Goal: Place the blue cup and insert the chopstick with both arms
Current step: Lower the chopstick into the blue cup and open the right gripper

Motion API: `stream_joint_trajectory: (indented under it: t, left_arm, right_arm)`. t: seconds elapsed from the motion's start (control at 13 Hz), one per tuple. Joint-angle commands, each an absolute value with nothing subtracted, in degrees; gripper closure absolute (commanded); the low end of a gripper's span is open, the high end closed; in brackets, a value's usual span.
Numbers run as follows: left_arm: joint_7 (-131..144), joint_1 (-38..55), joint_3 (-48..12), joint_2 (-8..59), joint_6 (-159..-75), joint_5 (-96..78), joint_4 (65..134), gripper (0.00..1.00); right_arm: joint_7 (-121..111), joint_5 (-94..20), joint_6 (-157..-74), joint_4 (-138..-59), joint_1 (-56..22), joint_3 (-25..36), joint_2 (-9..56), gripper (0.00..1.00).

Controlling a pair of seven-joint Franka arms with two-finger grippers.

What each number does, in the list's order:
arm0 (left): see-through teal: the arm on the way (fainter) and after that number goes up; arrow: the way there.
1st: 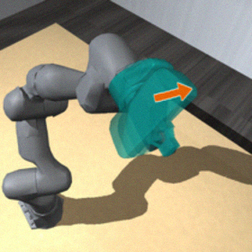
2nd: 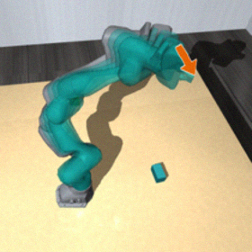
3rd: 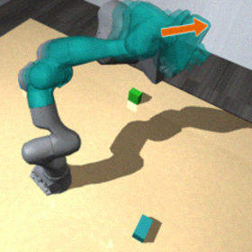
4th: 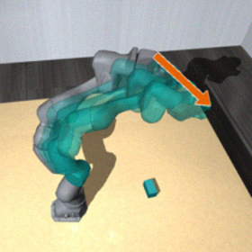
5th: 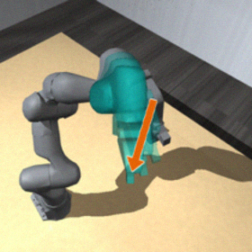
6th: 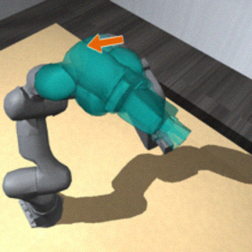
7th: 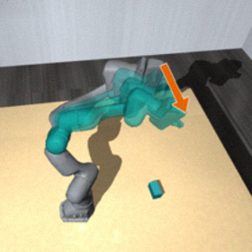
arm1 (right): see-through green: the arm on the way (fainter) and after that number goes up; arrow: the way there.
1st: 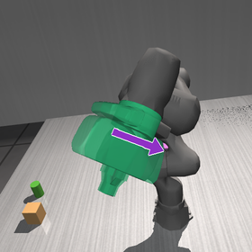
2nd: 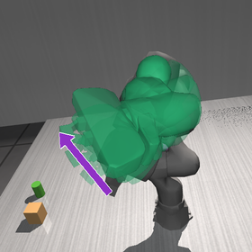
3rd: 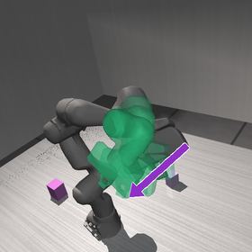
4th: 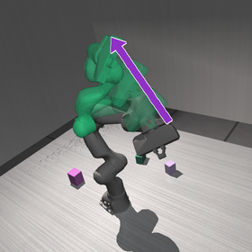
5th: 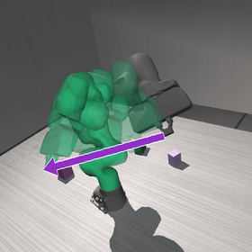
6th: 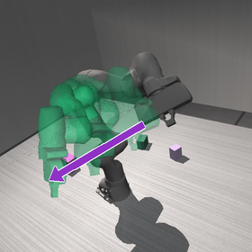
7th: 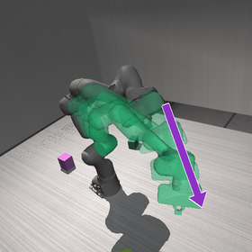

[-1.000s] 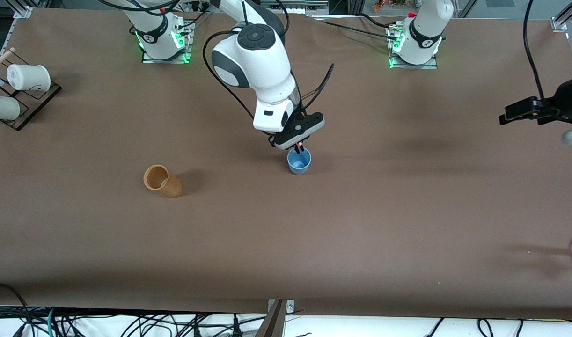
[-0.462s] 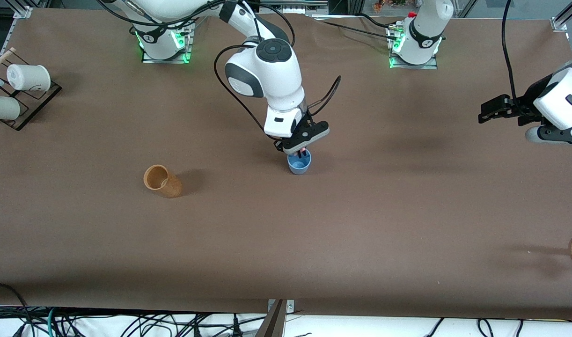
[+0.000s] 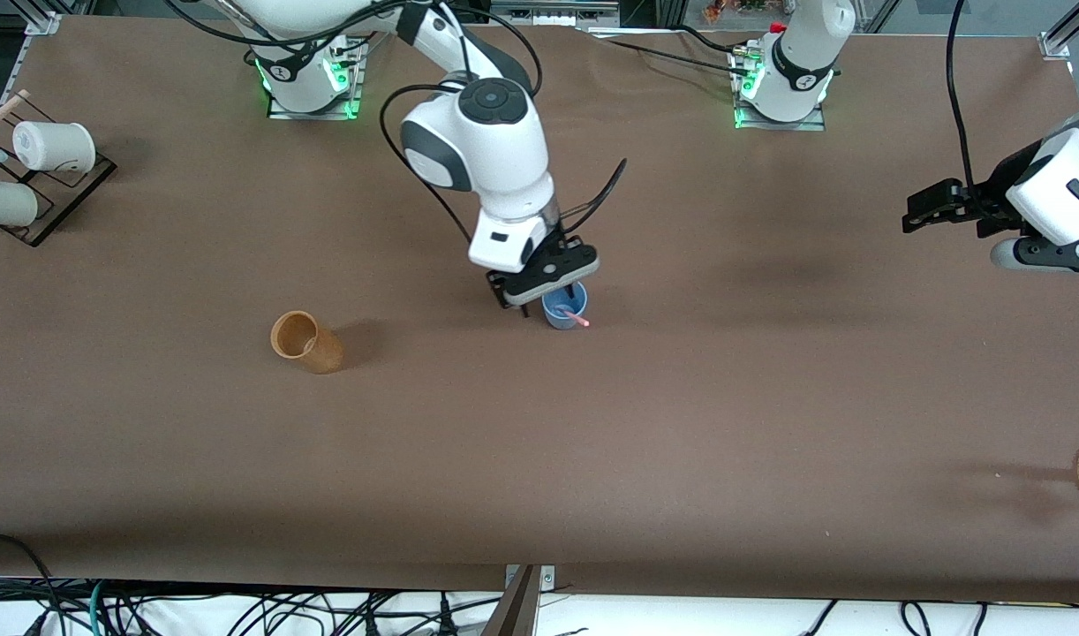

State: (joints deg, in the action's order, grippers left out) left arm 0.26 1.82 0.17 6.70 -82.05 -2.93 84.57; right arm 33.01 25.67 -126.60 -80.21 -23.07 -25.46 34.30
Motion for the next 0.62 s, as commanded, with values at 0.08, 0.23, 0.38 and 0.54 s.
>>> stream_joint_trajectory:
  t: [0.08, 0.23, 0.38, 0.54]
  left_arm:
    - [-0.2, 1.9, 0.0, 5.5, -83.1, -1.6, 86.1, 0.00]
    - [-0.2, 2.0, 0.0, 5.6, -83.1, -1.6, 86.0, 0.00]
    - [-0.2, 1.9, 0.0, 5.6, -83.1, -1.6, 86.0, 0.00]
    - [-0.2, 1.7, 0.0, 5.6, -83.1, -1.6, 86.0, 0.00]
  right_arm:
    - [28.8, 21.1, -116.5, -83.4, -16.6, -26.2, 25.5, 0.00]
    - [26.9, 18.1, -112.9, -87.4, -11.6, -26.2, 21.6, 0.00]
    - [21.7, 11.8, -110.2, -91.6, -6.3, -26.2, 17.2, 0.00]
    - [14.3, 4.5, -107.3, -94.9, -0.7, -26.0, 12.5, 0.00]
